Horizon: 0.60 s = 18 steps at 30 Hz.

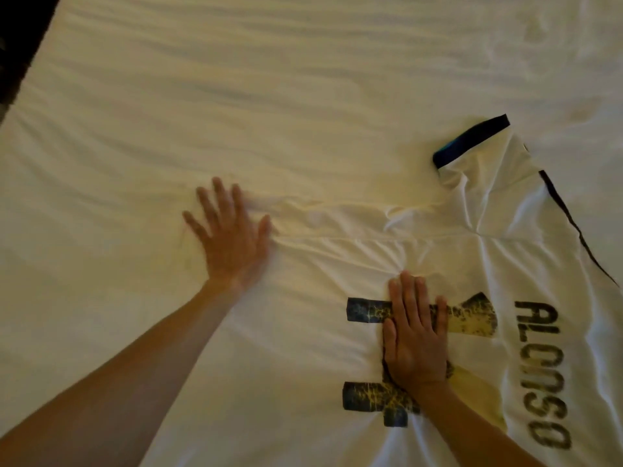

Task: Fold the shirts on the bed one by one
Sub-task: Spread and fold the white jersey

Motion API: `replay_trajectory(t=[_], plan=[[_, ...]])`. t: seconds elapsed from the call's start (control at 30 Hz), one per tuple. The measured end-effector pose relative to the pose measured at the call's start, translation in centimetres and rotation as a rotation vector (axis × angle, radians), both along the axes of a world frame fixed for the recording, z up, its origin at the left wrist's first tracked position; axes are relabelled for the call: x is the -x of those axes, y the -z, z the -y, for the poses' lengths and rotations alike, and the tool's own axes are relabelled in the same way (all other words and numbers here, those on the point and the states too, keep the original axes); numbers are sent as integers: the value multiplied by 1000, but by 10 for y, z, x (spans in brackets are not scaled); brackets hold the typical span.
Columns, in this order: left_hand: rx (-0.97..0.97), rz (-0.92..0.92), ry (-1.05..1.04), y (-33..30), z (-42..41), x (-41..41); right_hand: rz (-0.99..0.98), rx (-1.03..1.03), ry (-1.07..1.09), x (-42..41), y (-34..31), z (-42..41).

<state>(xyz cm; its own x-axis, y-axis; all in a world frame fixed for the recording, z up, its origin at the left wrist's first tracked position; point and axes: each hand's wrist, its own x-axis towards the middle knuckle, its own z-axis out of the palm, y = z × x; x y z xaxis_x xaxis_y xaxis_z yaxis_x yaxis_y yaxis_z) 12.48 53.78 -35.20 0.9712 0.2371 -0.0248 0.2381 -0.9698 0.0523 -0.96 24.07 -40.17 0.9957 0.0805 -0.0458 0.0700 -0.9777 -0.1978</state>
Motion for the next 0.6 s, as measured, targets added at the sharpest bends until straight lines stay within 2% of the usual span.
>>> replay_trajectory(t=[0.1, 0.13, 0.17, 0.23, 0.3, 0.4, 0.47, 0.5, 0.53, 0.6], plan=[[174, -58, 666, 1, 102, 20, 3, 8, -5, 3, 0, 0], [177, -107, 839, 2, 123, 29, 8, 9, -2, 4, 0, 0], [144, -140, 927, 4, 130, 30, 19, 9, -1, 3, 1, 0], [58, -139, 913, 9, 98, 16, 46, -2, -4, 1, 3, -1], [-33, -113, 749, 12, 35, 2, 70, -11, -7, -1, 3, -2], [-154, -108, 300, 2, -75, -13, 77, -10, -13, 1, 4, -3], [-106, -51, 7, -6, -91, -8, 69, -8, -7, 2, 3, -2], [-77, 6, -19, -9, -75, -1, 63, -4, -3, 0, 2, -1], [-34, 40, 58, -9, -49, 10, 56, 1, -1, 0, 1, -2], [112, 13, 461, -3, 15, 46, 44, 9, 0, 1, -2, -3]])
